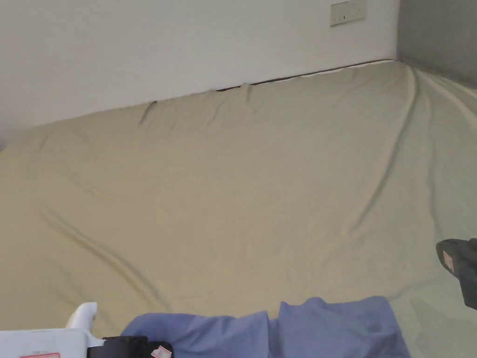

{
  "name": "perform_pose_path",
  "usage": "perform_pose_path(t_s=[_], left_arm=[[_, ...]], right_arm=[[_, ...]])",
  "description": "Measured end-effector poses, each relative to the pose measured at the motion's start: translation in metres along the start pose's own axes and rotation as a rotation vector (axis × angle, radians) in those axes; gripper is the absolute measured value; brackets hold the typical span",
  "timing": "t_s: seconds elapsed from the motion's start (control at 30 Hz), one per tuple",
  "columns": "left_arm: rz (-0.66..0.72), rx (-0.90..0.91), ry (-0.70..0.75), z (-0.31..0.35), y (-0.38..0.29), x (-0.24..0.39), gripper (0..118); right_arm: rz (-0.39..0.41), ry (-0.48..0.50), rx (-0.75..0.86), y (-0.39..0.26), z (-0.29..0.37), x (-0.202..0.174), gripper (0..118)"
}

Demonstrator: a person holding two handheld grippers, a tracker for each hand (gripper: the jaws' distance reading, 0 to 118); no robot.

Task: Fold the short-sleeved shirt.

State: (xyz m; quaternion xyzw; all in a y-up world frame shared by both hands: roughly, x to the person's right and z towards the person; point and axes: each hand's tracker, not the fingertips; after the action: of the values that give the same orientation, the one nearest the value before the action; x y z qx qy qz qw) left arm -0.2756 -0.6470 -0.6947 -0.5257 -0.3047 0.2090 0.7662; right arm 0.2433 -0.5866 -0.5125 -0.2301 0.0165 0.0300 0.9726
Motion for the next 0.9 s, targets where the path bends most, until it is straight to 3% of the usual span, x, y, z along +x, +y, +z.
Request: perform_pose_path(t_s=[0.07,0.17,0.3,0.4,0.8,0.83,0.87,0.9], left_arm=[[0.073,-0.013,0.093,0.016,0.002,-0.011,13],[0.008,-0.033,0.231,0.035,0.013,0.013,13],[-0.041,-0.069,0.251,0.028,0.027,0.081,13],[-0.077,-0.1,0.339,0.001,0.031,0.129,13],[-0.166,-0.226,0.327,-0.158,0.024,0.23,14],[-0.181,-0.216,0.288,-0.17,0.022,0.233,23],[-0.189,-0.214,0.234,-0.181,0.019,0.234,49],[-0.182,-0.227,0.173,-0.193,0.015,0.235,98]], right_arm=[[-0.002,0.009,0.009,0.0,0.002,0.001,5],[-0.019,0.027,-0.007,-0.004,-0.004,0.003,5],[-0.042,0.047,-0.03,-0.004,-0.007,0.004,5],[-0.053,0.06,-0.028,-0.003,-0.002,0.005,5],[-0.055,0.065,-0.048,-0.019,0.018,0.028,5],[-0.061,0.06,-0.045,-0.021,0.019,0.034,5],[-0.07,0.053,-0.042,-0.023,0.021,0.038,5],[-0.08,0.048,-0.041,-0.025,0.023,0.044,5]])
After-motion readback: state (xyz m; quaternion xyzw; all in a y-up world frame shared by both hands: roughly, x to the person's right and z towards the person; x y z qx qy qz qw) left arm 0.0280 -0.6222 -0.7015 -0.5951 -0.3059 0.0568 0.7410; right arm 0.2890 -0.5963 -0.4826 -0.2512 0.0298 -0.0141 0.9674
